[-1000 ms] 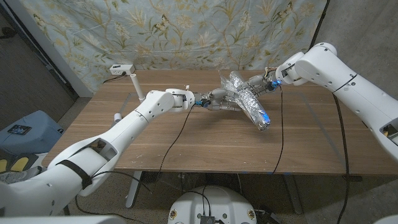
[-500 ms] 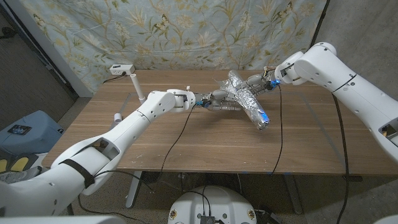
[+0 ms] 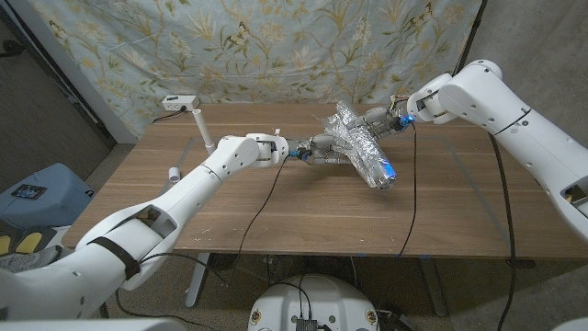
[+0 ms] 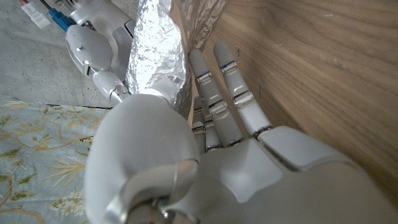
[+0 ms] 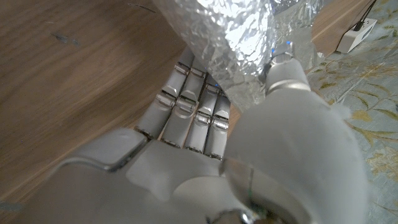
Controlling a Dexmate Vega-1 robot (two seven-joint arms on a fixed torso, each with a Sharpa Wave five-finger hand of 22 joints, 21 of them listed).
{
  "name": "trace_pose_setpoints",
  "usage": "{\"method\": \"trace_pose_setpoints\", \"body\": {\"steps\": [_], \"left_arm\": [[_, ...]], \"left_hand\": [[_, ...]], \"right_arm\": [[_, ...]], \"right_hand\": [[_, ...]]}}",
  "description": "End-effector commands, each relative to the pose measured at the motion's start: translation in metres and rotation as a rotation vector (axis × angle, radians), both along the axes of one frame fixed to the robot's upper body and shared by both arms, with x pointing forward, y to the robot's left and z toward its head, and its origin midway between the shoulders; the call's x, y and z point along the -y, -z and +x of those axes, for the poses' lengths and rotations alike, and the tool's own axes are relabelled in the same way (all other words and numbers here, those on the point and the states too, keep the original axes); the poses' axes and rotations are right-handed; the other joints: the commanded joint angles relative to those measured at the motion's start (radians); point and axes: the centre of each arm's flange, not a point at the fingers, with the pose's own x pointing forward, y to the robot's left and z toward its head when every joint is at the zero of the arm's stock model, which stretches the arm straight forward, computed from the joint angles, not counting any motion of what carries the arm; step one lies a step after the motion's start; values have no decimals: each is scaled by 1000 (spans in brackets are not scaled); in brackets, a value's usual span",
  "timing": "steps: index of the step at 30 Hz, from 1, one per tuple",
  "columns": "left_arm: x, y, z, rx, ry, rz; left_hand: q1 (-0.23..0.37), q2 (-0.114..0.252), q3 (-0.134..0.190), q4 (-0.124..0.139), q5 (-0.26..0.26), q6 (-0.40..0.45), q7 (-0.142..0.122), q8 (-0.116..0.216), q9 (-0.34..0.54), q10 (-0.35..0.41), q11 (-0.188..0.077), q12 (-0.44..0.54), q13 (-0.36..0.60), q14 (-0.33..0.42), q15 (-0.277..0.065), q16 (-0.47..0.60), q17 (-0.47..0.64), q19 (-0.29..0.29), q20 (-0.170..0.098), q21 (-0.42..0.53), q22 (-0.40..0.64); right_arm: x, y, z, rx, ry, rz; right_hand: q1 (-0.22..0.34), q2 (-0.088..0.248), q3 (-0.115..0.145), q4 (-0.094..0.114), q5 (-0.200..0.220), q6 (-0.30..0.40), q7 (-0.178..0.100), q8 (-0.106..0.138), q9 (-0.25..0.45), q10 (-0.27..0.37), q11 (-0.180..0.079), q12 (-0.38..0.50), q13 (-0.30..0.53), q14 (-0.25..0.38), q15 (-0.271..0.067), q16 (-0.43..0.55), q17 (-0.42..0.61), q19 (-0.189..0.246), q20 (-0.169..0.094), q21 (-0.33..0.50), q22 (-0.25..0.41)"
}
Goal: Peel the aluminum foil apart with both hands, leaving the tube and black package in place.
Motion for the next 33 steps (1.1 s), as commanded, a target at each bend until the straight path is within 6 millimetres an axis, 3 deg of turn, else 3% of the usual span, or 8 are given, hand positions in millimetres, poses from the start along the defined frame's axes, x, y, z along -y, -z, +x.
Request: {"method": "trace_pose_setpoints", "body": {"steps": [1,33], "left_arm": [[0,3,-3,-2,14,-2],[-13,-4,-8,-7,47,4]], "left_hand": [[6,1,1,8,-1,13,2,4,4,4,-7,10,8,13,1,-6,4,3,-5,7,1],[-4,-2,3,15,4,47,0,2,17,14,-16,18,12,28,1,-29,10,-4,-8,29,-2]], "right_arm": [[8,3,3,-49,-32,103],[9,37,6,-135,-158,417]], "right_hand": [[150,165,1,6,2,-8,3,-7,2,-1,0,-1,15,27,-81,-4,0,-4,7,7,3],[136,171,-9,3,2,-18,9,-22,4,-11,10,-9,8,16,-73,-10,4,-15,18,9,1]]}}
